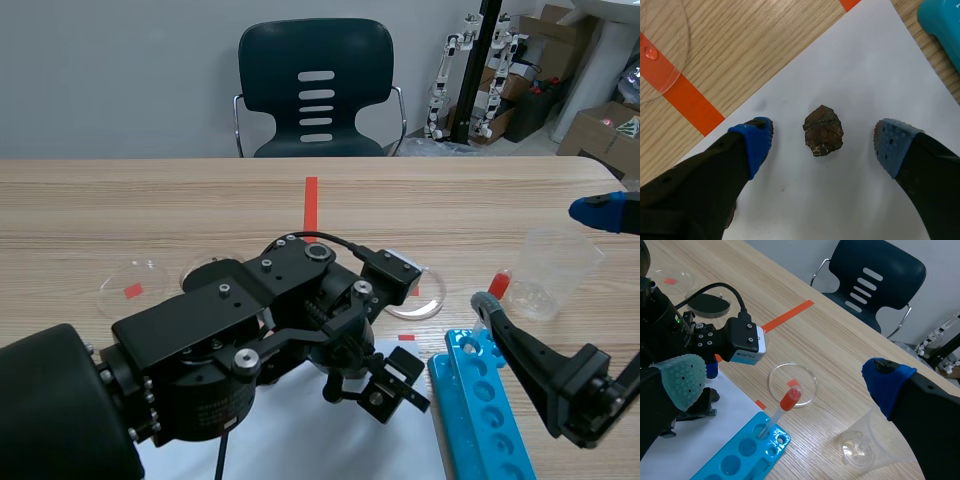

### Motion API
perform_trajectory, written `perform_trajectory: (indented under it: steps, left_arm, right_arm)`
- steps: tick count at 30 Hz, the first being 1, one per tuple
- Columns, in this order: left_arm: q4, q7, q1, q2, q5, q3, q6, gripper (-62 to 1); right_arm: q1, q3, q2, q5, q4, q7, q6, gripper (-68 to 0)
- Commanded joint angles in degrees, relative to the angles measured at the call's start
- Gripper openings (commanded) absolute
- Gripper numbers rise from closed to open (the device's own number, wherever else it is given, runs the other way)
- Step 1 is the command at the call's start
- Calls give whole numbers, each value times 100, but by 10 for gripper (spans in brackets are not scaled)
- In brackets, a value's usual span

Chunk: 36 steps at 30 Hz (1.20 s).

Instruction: Pick up the right mineral with the left hand

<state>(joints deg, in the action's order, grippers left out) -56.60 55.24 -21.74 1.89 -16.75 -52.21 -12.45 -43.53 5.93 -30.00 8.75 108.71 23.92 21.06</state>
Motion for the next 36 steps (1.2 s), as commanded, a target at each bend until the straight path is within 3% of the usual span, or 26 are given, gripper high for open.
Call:
perform_trajectory:
  steps: [1,14,20,26,36]
  left_arm:
    - [-66,-33,-48,81,-17,9,-33,-205]
    - [-66,-28,-48,79,-17,9,-142,-329]
    - [-66,-26,-48,79,-17,9,-162,-330]
    - [-66,-9,-46,79,-168,9,-160,-452]
    - [-66,-13,13,79,-168,4,-157,-454]
  right_arm:
    - [37,39,-11,44,74,81,0,4]
    - [37,39,-11,44,74,79,0,4]
    - [37,39,-11,44,74,79,0,4]
    - [37,39,-11,44,74,79,0,4]
    - [37,39,-9,44,74,76,0,4]
